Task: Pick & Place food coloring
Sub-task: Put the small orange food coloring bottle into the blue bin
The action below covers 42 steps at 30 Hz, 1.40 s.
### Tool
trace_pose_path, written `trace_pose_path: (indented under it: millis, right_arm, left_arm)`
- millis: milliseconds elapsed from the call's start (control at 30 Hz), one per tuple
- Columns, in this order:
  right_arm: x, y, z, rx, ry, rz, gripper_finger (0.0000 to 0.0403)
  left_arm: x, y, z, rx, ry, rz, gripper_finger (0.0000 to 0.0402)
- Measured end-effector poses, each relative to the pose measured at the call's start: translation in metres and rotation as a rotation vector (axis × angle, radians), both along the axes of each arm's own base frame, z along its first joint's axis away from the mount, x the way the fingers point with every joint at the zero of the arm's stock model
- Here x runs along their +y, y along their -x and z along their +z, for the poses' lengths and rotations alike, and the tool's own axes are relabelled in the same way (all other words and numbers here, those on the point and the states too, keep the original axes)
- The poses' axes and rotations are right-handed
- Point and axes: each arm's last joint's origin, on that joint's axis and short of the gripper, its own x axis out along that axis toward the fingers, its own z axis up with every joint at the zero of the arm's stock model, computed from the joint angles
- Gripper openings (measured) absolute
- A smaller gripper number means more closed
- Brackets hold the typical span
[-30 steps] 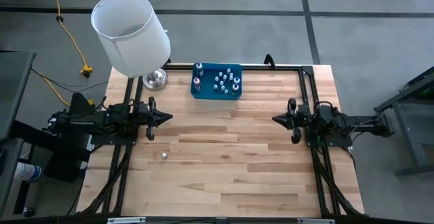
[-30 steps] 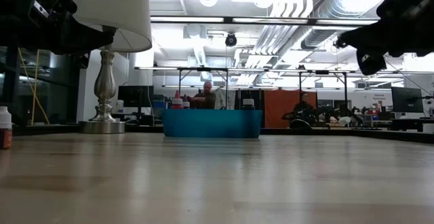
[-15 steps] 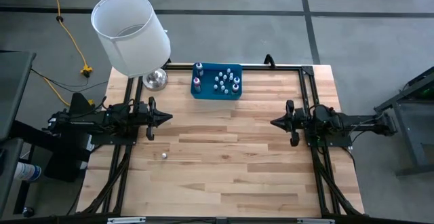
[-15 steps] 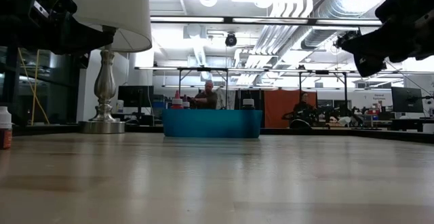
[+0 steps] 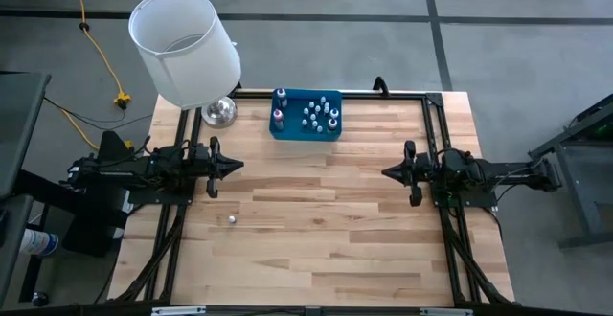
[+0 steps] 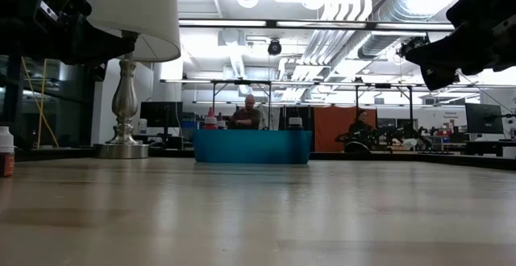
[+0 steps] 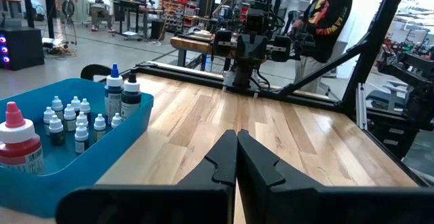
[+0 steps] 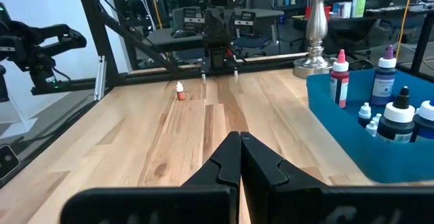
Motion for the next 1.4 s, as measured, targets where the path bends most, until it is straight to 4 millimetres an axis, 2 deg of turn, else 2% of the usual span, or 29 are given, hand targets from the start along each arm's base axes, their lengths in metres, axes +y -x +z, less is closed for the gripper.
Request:
trace_pose_path:
  millis: [1400]
  right_arm:
    - [0.0,0.0,0.0004,-0.004,0.001,0.0,0.0]
  left_arm:
    - [0.0,0.0001,0.0025,-0.026,0.0,0.002,0.0]
